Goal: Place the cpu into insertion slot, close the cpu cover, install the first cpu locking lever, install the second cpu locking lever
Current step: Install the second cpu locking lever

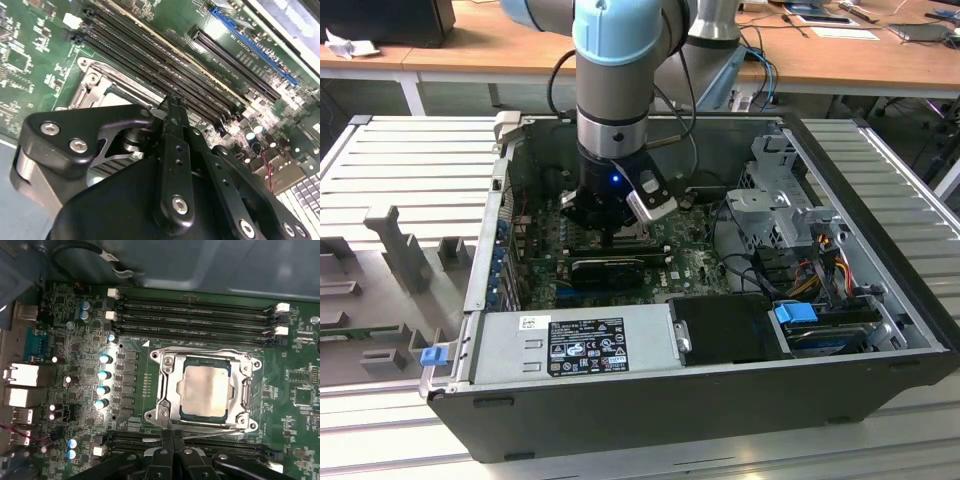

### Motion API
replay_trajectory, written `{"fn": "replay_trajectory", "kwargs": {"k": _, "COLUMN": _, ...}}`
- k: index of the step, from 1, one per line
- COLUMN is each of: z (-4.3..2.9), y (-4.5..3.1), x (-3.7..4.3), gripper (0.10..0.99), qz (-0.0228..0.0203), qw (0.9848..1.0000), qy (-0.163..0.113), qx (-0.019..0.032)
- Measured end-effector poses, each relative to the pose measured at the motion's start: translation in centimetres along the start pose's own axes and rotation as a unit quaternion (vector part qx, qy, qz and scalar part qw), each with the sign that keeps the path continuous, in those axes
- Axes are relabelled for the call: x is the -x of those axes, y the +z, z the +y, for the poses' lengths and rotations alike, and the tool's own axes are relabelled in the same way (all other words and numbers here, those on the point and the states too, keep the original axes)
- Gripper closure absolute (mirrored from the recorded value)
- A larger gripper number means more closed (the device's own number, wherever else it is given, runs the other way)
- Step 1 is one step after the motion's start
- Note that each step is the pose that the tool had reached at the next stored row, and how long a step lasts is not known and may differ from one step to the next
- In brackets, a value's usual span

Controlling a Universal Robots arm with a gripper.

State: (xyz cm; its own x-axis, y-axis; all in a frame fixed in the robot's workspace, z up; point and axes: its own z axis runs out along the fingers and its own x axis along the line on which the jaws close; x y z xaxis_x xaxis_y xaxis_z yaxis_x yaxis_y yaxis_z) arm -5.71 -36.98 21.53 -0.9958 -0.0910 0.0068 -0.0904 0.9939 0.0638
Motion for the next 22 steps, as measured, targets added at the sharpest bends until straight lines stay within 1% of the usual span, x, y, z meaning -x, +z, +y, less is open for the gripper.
{"fn": "replay_trajectory", "kwargs": {"k": 2, "z": -0.01, "y": 0.4, "x": -0.15, "gripper": 0.98, "qz": 0.0001, "qw": 1.0, "qy": -0.002, "qx": 0.0003}}
{"fn": "replay_trajectory", "kwargs": {"k": 3, "z": -0.09, "y": 0.51, "x": -0.25, "gripper": 0.98, "qz": 0.0, "qw": 1.0, "qy": -0.002, "qx": 0.0021}}
{"fn": "replay_trajectory", "kwargs": {"k": 4, "z": -0.25, "y": 0.55, "x": -0.3, "gripper": 0.98, "qz": -0.0003, "qw": 1.0, "qy": -0.002, "qx": 0.0053}}
{"fn": "replay_trajectory", "kwargs": {"k": 7, "z": -0.81, "y": 0.57, "x": -0.63, "gripper": 0.98, "qz": -0.002, "qw": 0.9997, "qy": -0.003, "qx": 0.0239}}
{"fn": "replay_trajectory", "kwargs": {"k": 9, "z": -1.08, "y": 0.55, "x": -0.86, "gripper": 0.98, "qz": -0.003, "qw": 0.9994, "qy": -0.003, "qx": 0.0333}}
{"fn": "replay_trajectory", "kwargs": {"k": 10, "z": -1.15, "y": 0.56, "x": -0.92, "gripper": 0.98, "qz": -0.0032, "qw": 0.9993, "qy": -0.003, "qx": 0.0361}}
{"fn": "replay_trajectory", "kwargs": {"k": 11, "z": -1.24, "y": 0.56, "x": -1.0, "gripper": 0.98, "qz": -0.0036, "qw": 0.9992, "qy": -0.003, "qx": 0.0404}}
{"fn": "replay_trajectory", "kwargs": {"k": 12, "z": -1.25, "y": 0.57, "x": -1.05, "gripper": 0.98, "qz": -0.0038, "qw": 0.9991, "qy": -0.003, "qx": 0.0422}}
{"fn": "replay_trajectory", "kwargs": {"k": 14, "z": -1.24, "y": 0.66, "x": -1.09, "gripper": 0.98, "qz": -0.004, "qw": 0.999, "qy": -0.003, "qx": 0.044}}
{"fn": "replay_trajectory", "kwargs": {"k": 17, "z": -1.25, "y": 0.87, "x": -1.2, "gripper": 0.98, "qz": -0.004, "qw": 0.999, "qy": -0.003, "qx": 0.0448}}
{"fn": "replay_trajectory", "kwargs": {"k": 20, "z": -1.2, "y": 1.02, "x": -1.8, "gripper": 0.98, "qz": -0.0044, "qw": 0.9988, "qy": -0.003, "qx": 0.0487}}
{"fn": "replay_trajectory", "kwargs": {"k": 21, "z": -1.18, "y": 1.07, "x": -2.02, "gripper": 0.98, "qz": -0.0048, "qw": 0.9986, "qy": -0.003, "qx": 0.0525}}
{"fn": "replay_trajectory", "kwargs": {"k": 22, "z": -1.18, "y": 1.08, "x": -2.07, "gripper": 0.98, "qz": -0.0049, "qw": 0.9985, "qy": -0.003, "qx": 0.0545}}
